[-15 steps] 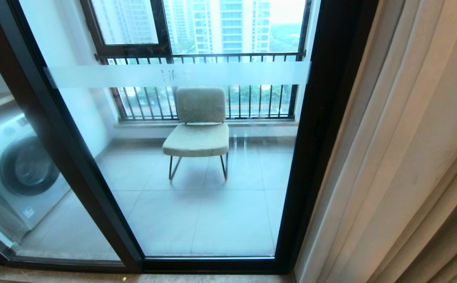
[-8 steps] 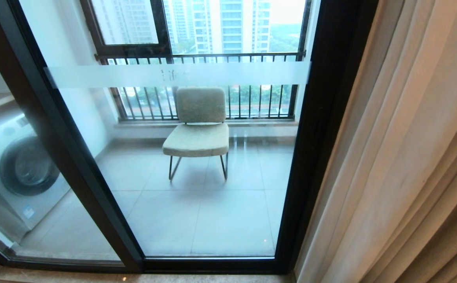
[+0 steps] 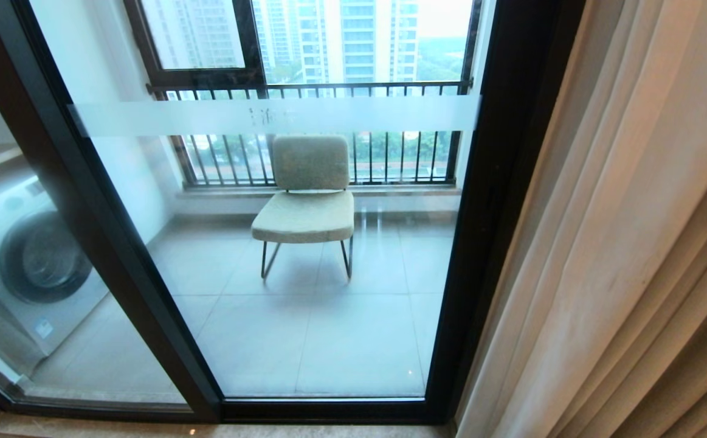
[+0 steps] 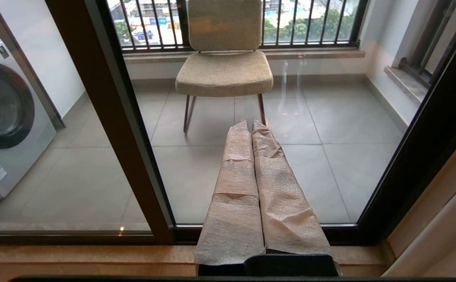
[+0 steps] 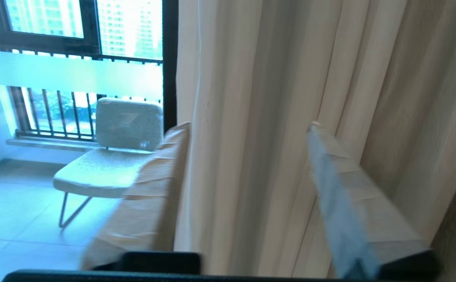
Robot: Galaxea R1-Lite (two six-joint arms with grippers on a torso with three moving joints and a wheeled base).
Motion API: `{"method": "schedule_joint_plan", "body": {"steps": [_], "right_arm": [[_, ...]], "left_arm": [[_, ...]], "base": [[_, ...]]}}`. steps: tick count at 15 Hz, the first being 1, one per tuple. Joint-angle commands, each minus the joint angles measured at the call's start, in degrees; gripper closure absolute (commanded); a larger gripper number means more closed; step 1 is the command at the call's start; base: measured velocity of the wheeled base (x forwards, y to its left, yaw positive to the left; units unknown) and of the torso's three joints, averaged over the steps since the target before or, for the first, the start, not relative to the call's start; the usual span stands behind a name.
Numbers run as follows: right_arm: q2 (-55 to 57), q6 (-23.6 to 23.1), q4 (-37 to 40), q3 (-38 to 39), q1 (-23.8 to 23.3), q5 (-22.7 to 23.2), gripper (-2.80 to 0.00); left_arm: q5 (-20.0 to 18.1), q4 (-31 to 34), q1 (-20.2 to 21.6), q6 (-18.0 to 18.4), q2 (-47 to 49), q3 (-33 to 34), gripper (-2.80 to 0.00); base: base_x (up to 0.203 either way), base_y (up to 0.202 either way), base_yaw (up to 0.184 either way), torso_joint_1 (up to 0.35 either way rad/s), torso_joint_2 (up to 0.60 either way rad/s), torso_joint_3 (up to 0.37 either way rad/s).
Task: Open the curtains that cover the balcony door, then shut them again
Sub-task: Pull the inner curtains open on both sides
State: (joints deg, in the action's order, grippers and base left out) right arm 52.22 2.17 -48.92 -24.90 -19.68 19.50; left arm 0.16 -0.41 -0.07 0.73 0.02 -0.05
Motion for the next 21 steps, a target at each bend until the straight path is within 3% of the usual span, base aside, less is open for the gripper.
{"method": "schedule_joint_plan", "body": {"steps": [1, 6, 16, 21], "right_arm": [[-3.8, 0.8, 0.6, 1.8, -0.1, 0.0, 0.0], [-11.5, 2.5, 7.8, 5.1, 0.0, -0.2, 0.0], [-36.0, 1.5, 27.7, 17.9, 6.8, -2.0, 0.0], [-35.9, -0.2, 31.3, 21.6, 11.6, -10.1, 0.0]], "left_arm": [[0.0, 0.0, 0.0, 0.0, 0.0, 0.0, 0.0], [0.0, 0.0, 0.0, 0.0, 0.0, 0.0, 0.0], [0.0, 0.0, 0.0, 0.0, 0.0, 0.0, 0.0], [0.0, 0.0, 0.0, 0.0, 0.0, 0.0, 0.0]], "base": [[0.0, 0.0, 0.0, 0.0, 0.0, 0.0], [0.0, 0.0, 0.0, 0.0, 0.0, 0.0], [0.0, 0.0, 0.0, 0.0, 0.0, 0.0], [0.0, 0.0, 0.0, 0.0, 0.0, 0.0]]}}
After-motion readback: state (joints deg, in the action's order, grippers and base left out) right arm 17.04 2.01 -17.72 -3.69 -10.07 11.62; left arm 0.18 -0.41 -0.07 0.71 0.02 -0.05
